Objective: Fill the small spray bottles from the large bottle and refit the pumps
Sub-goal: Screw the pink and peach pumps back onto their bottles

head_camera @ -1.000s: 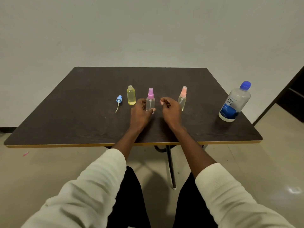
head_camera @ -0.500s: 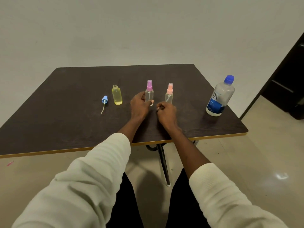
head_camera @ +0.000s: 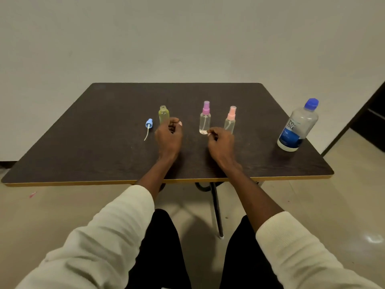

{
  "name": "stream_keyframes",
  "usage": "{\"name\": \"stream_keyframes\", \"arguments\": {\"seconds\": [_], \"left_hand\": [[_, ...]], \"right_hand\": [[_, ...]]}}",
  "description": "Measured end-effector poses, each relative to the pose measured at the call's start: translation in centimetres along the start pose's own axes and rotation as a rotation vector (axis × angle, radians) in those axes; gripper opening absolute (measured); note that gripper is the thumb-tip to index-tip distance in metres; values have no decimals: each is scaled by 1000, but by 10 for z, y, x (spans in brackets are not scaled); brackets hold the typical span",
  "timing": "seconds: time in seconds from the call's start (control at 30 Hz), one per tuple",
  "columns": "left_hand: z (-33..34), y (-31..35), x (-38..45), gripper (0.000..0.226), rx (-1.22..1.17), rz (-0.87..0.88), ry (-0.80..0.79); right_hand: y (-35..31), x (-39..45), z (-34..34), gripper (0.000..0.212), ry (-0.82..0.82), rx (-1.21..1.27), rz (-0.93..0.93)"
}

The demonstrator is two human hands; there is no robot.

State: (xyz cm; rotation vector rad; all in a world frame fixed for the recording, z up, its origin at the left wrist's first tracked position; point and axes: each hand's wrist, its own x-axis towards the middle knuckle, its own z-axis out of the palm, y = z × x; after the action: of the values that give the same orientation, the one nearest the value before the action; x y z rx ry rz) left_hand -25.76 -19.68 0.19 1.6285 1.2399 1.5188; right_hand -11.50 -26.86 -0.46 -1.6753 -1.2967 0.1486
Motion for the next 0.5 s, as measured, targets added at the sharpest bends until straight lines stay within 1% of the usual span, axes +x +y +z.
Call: {"name": "stream_keyframes", "arguments": {"seconds": [0.1,0.17,0.2,0.23,0.3,0.33,0.37,0.4,0.47,0.5], "left_hand": [[-43,-14,21,5,15,-9,122],[-68,-24,39,7,53,-117,173],[-78,-30,49,7,68,-189,184],[-83,-38,59,8,78,-258,179],[-87,-50,73,14,80,-368,137],[-87,-55,78,18,95,-400,105],[-84,-59,82,20,127,-420,68],[-81,-61,84,22,155,-426,35],[-72,-62,89,29,185,-433,0],[-67,-61,91,33,193,-448,-9]], "right_hand": [[-17,-4,18,16,-21,32,-119],[-31,-2,41,16,-70,58,-151],[-38,0,54,17,-81,79,-130],[-44,4,66,22,-91,110,-82],[-53,13,88,44,-130,154,44],[-56,19,97,53,-151,162,92],[-58,24,105,57,-167,170,122],[-58,28,112,53,-171,179,130],[-56,36,123,39,-157,185,118],[-55,39,127,37,-149,195,120]]}}
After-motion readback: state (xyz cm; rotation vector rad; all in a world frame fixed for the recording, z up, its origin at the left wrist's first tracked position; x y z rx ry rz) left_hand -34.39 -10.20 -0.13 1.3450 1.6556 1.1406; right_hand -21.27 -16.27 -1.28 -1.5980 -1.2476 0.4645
